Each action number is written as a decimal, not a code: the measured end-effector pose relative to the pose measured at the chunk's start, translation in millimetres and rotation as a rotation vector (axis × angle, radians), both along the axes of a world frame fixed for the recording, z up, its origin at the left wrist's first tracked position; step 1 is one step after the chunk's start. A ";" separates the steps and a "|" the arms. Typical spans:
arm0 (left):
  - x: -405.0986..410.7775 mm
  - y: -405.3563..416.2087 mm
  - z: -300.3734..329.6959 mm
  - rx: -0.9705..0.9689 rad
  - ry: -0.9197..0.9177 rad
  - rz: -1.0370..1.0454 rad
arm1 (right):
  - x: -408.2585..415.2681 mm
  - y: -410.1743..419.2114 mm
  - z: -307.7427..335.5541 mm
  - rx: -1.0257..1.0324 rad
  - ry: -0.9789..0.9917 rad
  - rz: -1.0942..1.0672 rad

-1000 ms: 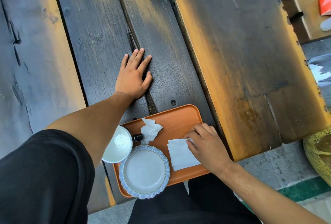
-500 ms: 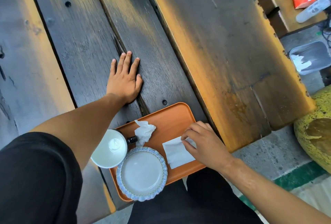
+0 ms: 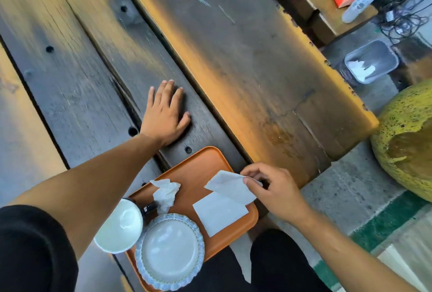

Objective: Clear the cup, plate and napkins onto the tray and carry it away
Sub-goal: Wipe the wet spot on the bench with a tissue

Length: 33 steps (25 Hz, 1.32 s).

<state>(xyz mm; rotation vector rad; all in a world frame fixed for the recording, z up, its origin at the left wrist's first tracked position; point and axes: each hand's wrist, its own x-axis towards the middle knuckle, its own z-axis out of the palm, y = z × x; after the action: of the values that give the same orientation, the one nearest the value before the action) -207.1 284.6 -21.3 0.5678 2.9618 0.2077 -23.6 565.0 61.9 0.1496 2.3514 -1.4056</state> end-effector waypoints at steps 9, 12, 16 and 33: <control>-11.5 124.5 -13.8 0.051 -0.004 -0.248 | -5.8 79.4 -30.6 -0.027 -0.091 -0.503; -9.0 135.0 -19.9 0.012 -0.006 -0.237 | -8.6 98.2 -38.2 0.224 -0.044 -0.466; -7.5 134.0 -22.6 0.024 0.013 -0.226 | -15.9 106.4 -51.1 0.442 0.047 -0.414; -10.1 132.4 -21.1 0.081 0.013 -0.203 | -8.5 66.3 -73.2 0.503 0.248 -0.365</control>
<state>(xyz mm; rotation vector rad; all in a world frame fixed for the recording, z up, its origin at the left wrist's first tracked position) -217.1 417.0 -42.4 0.8768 2.8927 0.3059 -32.2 631.4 -11.3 0.5998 2.9634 -0.9821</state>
